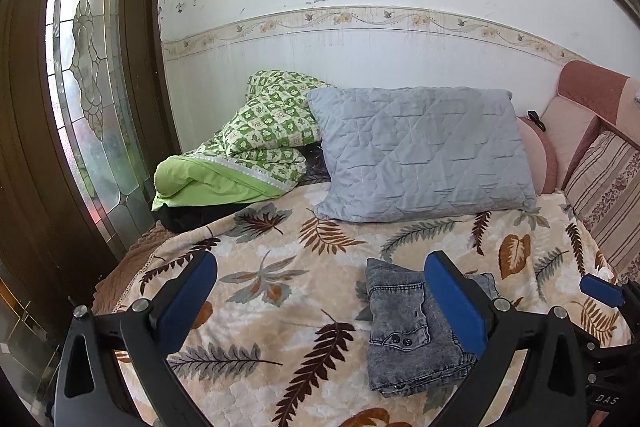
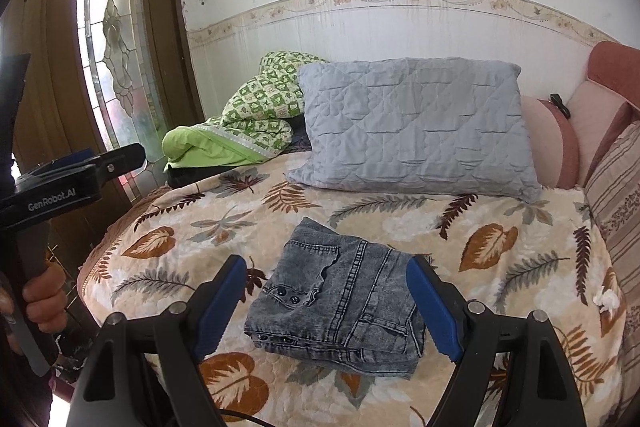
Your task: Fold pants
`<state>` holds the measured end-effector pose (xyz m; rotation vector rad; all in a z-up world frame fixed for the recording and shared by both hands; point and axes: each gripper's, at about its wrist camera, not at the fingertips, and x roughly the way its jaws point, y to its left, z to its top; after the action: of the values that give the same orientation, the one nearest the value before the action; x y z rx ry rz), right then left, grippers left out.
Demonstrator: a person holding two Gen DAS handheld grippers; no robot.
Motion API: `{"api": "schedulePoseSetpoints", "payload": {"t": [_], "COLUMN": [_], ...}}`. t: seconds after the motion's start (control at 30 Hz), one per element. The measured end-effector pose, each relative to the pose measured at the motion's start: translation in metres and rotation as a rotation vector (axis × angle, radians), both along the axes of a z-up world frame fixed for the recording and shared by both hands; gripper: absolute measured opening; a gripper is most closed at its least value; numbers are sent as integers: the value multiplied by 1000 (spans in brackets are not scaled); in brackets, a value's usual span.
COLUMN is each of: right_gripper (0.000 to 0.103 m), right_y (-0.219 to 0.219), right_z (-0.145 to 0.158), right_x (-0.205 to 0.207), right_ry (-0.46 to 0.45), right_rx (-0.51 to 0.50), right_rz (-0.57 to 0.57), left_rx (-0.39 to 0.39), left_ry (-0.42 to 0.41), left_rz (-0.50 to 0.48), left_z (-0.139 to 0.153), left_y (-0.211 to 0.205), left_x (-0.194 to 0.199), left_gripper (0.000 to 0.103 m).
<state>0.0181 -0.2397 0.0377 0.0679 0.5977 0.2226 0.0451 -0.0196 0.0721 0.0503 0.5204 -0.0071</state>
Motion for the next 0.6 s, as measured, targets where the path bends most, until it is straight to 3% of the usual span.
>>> {"api": "schedulePoseSetpoints", "payload": {"t": [0.6], "right_gripper": [84], "right_y": [-9], "right_z": [40], "right_x": [-77], "right_ry": [-120], "right_rx": [38], "right_rz": [-12], "left_rx": [65], "left_ry": [-88], "left_rz": [8], "left_z": [41], "left_y": [-14], "left_x": [-81], "left_gripper": [103]}}
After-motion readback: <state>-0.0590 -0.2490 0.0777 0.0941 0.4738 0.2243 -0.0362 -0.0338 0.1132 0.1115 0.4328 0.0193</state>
